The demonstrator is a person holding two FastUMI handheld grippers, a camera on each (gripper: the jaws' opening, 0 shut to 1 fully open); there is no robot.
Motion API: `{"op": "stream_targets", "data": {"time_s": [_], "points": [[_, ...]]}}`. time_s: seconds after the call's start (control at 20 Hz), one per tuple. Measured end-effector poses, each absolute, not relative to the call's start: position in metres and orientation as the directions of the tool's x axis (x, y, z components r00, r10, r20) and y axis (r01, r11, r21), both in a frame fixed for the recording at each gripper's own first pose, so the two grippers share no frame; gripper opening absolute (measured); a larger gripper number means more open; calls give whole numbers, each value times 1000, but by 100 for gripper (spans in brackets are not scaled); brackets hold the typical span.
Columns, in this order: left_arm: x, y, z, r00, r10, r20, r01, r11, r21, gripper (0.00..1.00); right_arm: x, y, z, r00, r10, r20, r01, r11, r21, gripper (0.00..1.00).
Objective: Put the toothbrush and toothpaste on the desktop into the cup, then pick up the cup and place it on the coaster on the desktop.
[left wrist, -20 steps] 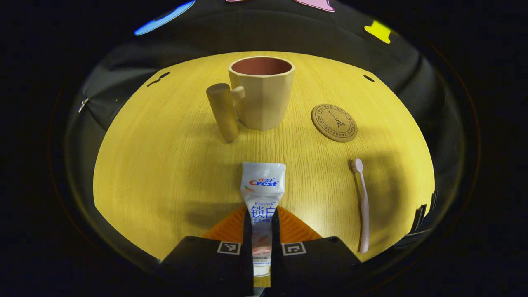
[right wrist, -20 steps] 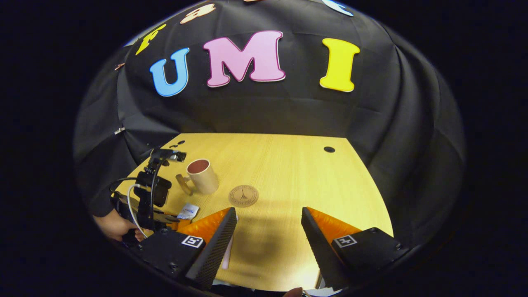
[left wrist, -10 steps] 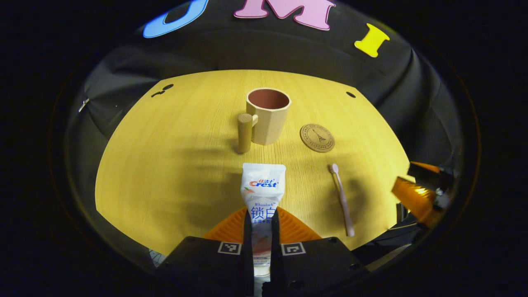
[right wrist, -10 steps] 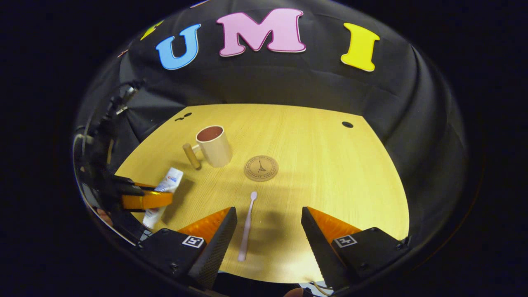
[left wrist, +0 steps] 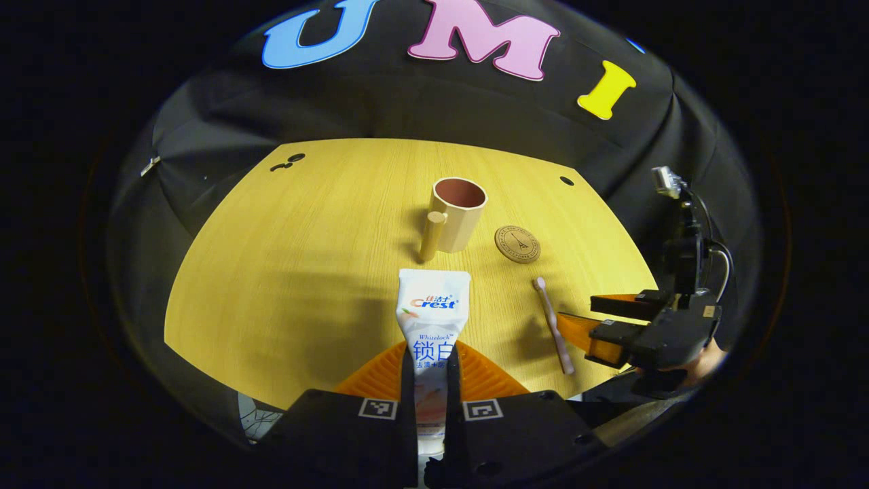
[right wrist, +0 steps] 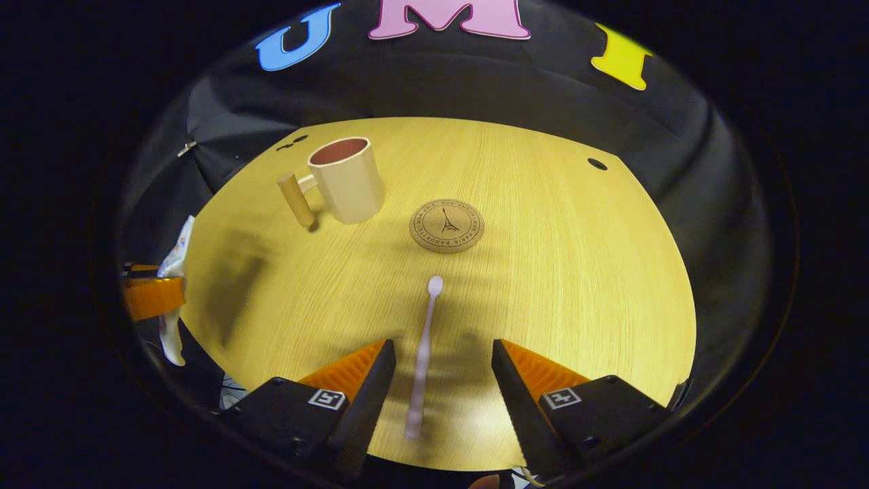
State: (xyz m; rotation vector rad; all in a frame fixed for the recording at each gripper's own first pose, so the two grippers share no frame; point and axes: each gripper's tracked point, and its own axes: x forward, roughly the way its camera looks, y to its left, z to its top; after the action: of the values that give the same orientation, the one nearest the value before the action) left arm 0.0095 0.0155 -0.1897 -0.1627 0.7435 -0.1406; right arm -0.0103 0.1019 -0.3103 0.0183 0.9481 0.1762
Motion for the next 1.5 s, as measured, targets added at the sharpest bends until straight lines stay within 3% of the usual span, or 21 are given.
{"op": "stream_targets", "data": {"time_s": [0.1,0.35,0.5,0.6,0.65,0.7,0.75,0.8,0.85,0.9,0.95,1.15,1.35,1.5], "points": [[5,21,-193,726,-186,-662,67,977,-201,21,-8,109,-318,548,155,-822,-132,986,97,79],[-7,31,-194,735,-181,-653,56,977,-208,21,2,115,-335,506,120,-854,-104,992,78,68],[-14,38,-195,739,-176,-651,42,976,-216,21,4,117,-339,495,112,-861,-76,993,86,51],[-18,41,-196,739,-174,-651,32,974,-224,21,3,118,-340,488,107,-866,-77,994,79,47],[-19,43,-196,739,-173,-651,27,973,-227,21,1,118,-340,478,109,-871,-83,993,79,37],[-20,44,-198,741,-173,-649,25,973,-231,21,-1,123,-341,466,129,-876,-96,991,95,46],[-21,44,-199,742,-172,-647,22,972,-233,21,-3,126,-339,452,137,-881,-100,990,102,46],[-22,44,-199,744,-171,-646,19,972,-235,21,-4,125,-341,440,135,-888,-91,990,106,32],[-24,44,-199,745,-169,-645,16,971,-237,21,-6,126,-340,430,126,-894,-76,992,103,30],[-26,43,-199,748,-168,-642,12,971,-240,20,-7,126,-340,420,113,-900,-59,994,97,17],[-27,44,-197,751,-168,-638,9,970,-244,21,-9,126,-340,417,100,-904,-43,995,90,11],[-33,42,-189,770,-167,-616,5,967,-255,21,-11,125,-342,412,95,-906,-13,995,98,7],[-29,41,-180,792,-155,-590,-8,965,-263,21,-4,126,-326,505,209,-837,-10,972,237,5],[-21,42,-161,820,-143,-554,-13,964,-267,21,10,133,-291,600,346,-721,-65,919,388,5]]}}
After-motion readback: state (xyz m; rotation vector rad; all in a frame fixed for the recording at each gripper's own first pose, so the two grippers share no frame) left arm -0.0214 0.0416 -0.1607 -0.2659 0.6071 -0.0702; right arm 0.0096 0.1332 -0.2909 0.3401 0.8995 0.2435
